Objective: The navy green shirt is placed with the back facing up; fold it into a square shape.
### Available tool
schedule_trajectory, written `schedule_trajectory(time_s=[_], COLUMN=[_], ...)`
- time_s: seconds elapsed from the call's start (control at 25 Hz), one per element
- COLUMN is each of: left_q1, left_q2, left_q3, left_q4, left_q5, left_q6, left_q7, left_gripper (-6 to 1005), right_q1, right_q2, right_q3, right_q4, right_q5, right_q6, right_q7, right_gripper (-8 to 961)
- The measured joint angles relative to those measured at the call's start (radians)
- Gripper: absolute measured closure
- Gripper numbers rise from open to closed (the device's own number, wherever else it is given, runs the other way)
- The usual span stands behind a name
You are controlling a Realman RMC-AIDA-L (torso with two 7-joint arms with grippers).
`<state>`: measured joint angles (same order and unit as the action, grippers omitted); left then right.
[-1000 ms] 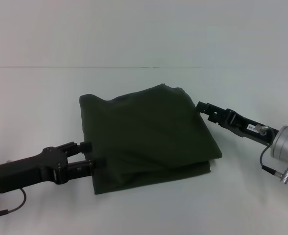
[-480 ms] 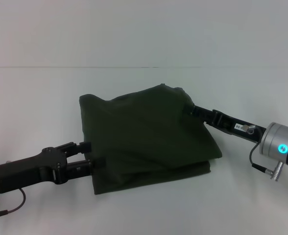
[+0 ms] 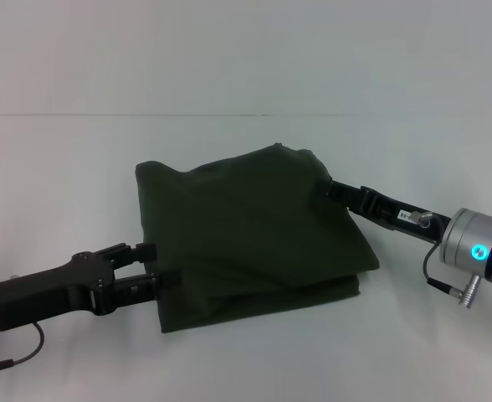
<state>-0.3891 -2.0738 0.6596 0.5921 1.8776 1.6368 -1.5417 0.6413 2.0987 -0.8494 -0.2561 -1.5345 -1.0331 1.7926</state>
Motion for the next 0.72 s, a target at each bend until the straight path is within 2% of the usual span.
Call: schedule_trajectory(time_s=[0.36, 0.72], left_q1=[-0.001, -0.001], left_q2=[-0.003, -0.003], left_q3=[0.000, 0.000], left_q4=[0.000, 0.000], left_q5=[0.000, 0.000], left_q6=[0.002, 0.002], left_q7=[0.000, 0.000], left_gripper=[108, 108], right_q1=[0.015, 0.019], right_q2=[0.000, -0.002], right_q3=[-0.035, -0.044], right_q4=[0.002, 0.002], right_q5=[-0.009, -0.006], right_q6=[0.057, 0.064], right_q7=[0.038, 0.039], right_gripper=[536, 743])
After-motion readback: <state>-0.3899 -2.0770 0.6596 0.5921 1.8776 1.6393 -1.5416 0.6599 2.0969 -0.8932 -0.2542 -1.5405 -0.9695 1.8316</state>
